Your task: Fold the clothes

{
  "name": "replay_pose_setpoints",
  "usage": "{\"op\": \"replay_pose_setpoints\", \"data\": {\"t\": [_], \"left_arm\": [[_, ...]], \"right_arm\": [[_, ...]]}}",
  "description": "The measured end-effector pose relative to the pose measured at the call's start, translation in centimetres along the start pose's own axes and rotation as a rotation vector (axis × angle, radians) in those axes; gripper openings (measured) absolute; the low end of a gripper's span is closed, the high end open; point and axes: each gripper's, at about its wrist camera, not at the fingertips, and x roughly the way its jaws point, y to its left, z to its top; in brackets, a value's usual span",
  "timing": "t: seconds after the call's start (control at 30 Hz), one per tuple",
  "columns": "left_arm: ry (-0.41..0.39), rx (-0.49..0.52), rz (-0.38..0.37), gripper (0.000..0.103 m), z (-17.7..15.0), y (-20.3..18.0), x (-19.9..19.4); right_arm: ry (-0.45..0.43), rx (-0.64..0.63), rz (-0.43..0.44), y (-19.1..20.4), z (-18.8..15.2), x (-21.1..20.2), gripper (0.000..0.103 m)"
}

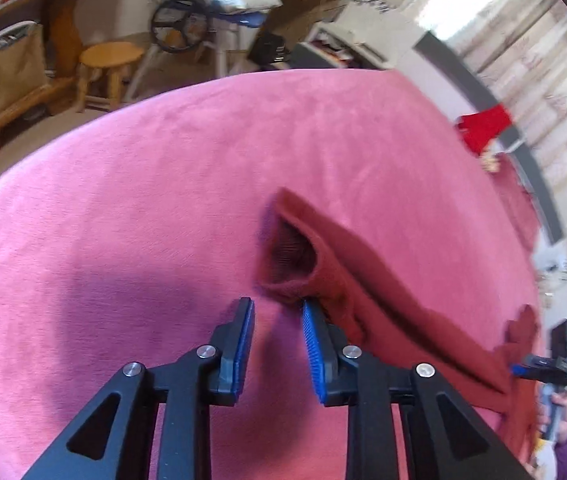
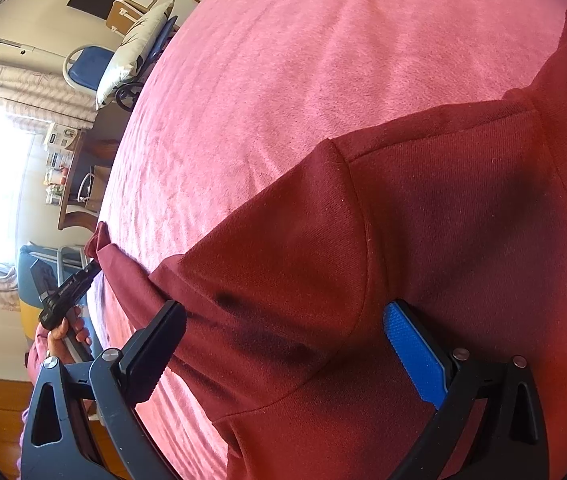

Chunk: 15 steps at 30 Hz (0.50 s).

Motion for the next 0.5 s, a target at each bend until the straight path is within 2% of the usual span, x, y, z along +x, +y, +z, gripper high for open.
{"op": "replay_pose_setpoints", "data": {"t": [0.1, 0.13, 0.27, 0.43, 0.5], "left_arm": [[-0.035, 0.002, -0.064, 0.025, -1.0, 0.3, -1.1], [-0.048, -0.006, -0.065, 0.025, -1.1, 0.8, -1.3], [-0.089, -0.021, -0.041, 0.026, -1.6, 1.7, -2.5], [-0.114, 0.039, -0.060, 0.031, -0.3, 0.2, -1.9], [-0.099, 0.095, -0.005, 0.032, 0.0, -0.9, -0.6]], "right_arm": [[0.002, -0.003, 0.001, 0.1, 0.0, 0.1, 0.101], [0.001, -0.005, 0.001, 0.1, 0.0, 0.1, 0.101], [0.000, -0.011, 0.001, 0.1, 0.0, 0.1, 0.101], [0.001, -0.007, 0.002, 0.1, 0.0, 0.2, 0.101], [0.002, -0.009, -0.004, 0.3, 0.0, 0.3, 0.101]]}}
